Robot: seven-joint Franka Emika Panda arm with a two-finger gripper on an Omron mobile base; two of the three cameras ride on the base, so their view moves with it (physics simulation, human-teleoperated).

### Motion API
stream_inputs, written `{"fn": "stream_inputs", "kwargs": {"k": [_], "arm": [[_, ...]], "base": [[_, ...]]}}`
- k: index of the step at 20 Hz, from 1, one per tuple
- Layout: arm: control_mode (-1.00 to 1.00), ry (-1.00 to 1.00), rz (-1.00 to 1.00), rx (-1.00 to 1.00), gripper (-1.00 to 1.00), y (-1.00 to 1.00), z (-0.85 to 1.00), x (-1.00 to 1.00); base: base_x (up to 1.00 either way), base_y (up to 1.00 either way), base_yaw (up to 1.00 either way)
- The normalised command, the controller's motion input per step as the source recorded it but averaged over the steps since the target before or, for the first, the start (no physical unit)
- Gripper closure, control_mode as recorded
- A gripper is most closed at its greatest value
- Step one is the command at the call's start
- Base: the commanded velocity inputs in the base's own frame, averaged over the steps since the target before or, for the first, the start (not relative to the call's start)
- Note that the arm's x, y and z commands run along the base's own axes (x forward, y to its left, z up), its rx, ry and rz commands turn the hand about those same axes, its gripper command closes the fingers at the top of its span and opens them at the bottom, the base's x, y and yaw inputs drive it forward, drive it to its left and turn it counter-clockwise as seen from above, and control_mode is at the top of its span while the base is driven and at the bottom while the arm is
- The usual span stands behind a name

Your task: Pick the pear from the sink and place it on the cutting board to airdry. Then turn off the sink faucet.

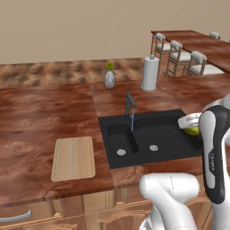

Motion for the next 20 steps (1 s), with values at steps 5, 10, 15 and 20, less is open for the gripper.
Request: {"fn": "stream_inputs", "kwargs": {"k": [5, 10, 15, 20], "arm": [[-1.00, 0.00, 0.04, -0.01, 1.00, 0.44, 0.65, -0.11], [-1.00, 0.01, 0.08, -0.02, 1.00, 0.42, 0.36, -0.09], [-1.00, -0.02, 0.05, -0.08, 1.00, 0.55, 0.04, -0.08], [-1.00, -0.11, 0.01, -0.08, 1.00, 0.48, 0.00, -0.11]], "base": [[0.00, 0.00, 0.00], [0.00, 0.00, 0.00], [0.00, 0.00, 0.00], [0.00, 0.00, 0.00]]}}
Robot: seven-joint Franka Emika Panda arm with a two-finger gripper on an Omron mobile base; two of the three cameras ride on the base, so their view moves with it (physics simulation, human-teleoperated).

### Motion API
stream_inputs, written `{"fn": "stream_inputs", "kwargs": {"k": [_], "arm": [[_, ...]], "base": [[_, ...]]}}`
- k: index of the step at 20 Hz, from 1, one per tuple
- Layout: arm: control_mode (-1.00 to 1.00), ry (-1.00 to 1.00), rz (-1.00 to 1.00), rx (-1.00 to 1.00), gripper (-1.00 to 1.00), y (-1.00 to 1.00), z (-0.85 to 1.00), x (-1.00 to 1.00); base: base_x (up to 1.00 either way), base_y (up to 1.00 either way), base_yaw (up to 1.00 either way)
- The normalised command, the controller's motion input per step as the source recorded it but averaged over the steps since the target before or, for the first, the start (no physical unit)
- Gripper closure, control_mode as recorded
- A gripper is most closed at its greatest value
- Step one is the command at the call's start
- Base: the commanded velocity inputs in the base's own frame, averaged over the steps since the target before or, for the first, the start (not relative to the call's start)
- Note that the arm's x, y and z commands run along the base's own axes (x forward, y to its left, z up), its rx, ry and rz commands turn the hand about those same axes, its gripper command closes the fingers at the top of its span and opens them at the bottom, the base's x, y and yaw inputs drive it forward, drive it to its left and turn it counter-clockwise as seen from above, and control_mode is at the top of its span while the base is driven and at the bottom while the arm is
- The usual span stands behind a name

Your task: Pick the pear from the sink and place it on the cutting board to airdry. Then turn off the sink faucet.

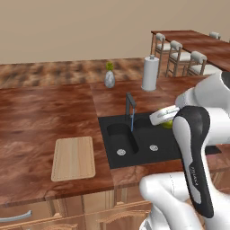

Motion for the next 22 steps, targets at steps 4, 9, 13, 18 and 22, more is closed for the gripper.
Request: {"fn": "stream_inputs", "kwargs": {"k": [4, 9, 13, 18, 22], "arm": [[-1.00, -0.11, 0.03, -0.06, 1.00, 0.38, 0.00, -0.05], [-1.00, -0.04, 0.05, -0.02, 1.00, 0.35, 0.01, -0.01], [-1.00, 0.05, 0.03, 0.00, 1.00, 0.31, 0.15, 0.00], [-1.00, 0.16, 0.02, 0.00, 1.00, 0.32, 0.27, 0.00], [-1.00, 0.13, 0.00, 0.00, 1.00, 0.28, 0.06, 0.00]], "base": [[0.00, 0.00, 0.00], [0.00, 0.00, 0.00], [0.00, 0.00, 0.00], [0.00, 0.00, 0.00], [0.00, 0.00, 0.00]]}}
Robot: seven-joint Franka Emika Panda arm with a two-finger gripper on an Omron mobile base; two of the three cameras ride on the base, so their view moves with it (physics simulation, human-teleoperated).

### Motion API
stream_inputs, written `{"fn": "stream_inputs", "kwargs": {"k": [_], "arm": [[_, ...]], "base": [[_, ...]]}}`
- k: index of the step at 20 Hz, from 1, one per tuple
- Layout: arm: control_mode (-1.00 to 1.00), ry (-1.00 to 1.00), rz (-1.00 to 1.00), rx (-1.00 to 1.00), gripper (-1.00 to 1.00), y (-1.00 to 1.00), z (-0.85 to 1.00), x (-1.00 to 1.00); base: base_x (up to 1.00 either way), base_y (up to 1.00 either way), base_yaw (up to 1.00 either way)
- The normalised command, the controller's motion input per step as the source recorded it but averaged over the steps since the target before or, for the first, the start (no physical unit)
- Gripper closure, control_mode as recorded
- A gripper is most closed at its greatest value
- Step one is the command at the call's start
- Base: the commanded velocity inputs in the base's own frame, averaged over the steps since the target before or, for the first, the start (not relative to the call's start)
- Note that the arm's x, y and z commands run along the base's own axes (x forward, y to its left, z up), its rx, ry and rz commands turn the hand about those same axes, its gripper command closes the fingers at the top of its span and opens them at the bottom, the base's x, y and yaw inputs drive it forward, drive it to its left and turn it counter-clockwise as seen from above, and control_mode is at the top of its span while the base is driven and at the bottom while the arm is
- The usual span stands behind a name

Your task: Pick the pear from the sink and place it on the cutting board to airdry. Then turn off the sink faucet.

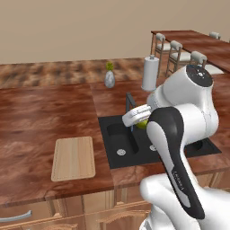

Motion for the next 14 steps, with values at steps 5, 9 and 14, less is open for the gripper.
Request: {"fn": "stream_inputs", "kwargs": {"k": [5, 9, 14], "arm": [[-1.00, 0.02, 0.00, 0.00, 1.00, 0.19, -0.12, 0.00], [-1.00, 0.00, -0.02, 0.00, 1.00, 0.26, -0.32, 0.00], [-1.00, 0.00, 0.00, 0.00, 1.00, 0.21, -0.28, 0.01]], "base": [[0.00, 0.00, 0.00], [0.00, 0.00, 0.00], [0.00, 0.00, 0.00]]}}
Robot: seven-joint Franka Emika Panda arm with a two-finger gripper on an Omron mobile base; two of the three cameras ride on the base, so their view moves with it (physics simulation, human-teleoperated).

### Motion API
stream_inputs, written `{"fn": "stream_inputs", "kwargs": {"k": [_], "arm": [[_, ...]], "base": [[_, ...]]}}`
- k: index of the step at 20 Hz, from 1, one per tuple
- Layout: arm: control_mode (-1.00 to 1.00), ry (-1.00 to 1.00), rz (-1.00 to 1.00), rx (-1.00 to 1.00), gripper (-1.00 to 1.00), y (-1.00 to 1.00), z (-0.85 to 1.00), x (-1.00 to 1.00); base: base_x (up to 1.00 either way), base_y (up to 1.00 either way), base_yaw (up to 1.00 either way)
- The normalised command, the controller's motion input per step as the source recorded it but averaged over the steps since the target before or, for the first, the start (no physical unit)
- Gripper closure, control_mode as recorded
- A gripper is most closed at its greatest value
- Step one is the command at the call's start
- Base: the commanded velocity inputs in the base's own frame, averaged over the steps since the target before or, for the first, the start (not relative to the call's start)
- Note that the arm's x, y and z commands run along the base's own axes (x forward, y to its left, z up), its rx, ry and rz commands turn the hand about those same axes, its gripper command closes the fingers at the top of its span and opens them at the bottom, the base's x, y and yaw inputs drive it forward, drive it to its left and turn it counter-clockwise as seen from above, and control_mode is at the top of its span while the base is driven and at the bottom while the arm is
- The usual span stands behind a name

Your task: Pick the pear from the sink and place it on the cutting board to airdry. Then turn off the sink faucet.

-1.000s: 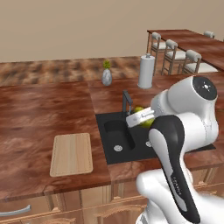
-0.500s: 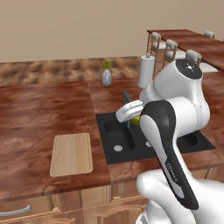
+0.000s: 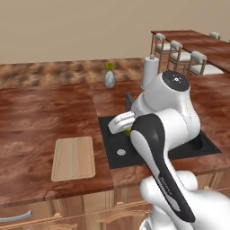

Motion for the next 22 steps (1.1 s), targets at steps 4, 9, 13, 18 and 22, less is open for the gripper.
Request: {"fn": "stream_inputs", "kwargs": {"k": [4, 9, 13, 18, 22], "arm": [[-1.00, 0.00, 0.00, 0.00, 1.00, 0.10, -0.01, 0.06], [-1.00, 0.04, 0.00, 0.00, 1.00, 0.09, -0.03, 0.10], [-1.00, 0.07, 0.00, 0.00, 1.00, 0.18, -0.12, 0.11], [-1.00, 0.04, 0.00, 0.00, 1.00, 0.21, -0.13, 0.05], [-1.00, 0.00, 0.00, 0.00, 1.00, 0.20, -0.18, 0.00]], "base": [[0.00, 0.00, 0.00], [0.00, 0.00, 0.00], [0.00, 0.00, 0.00], [0.00, 0.00, 0.00], [0.00, 0.00, 0.00]]}}
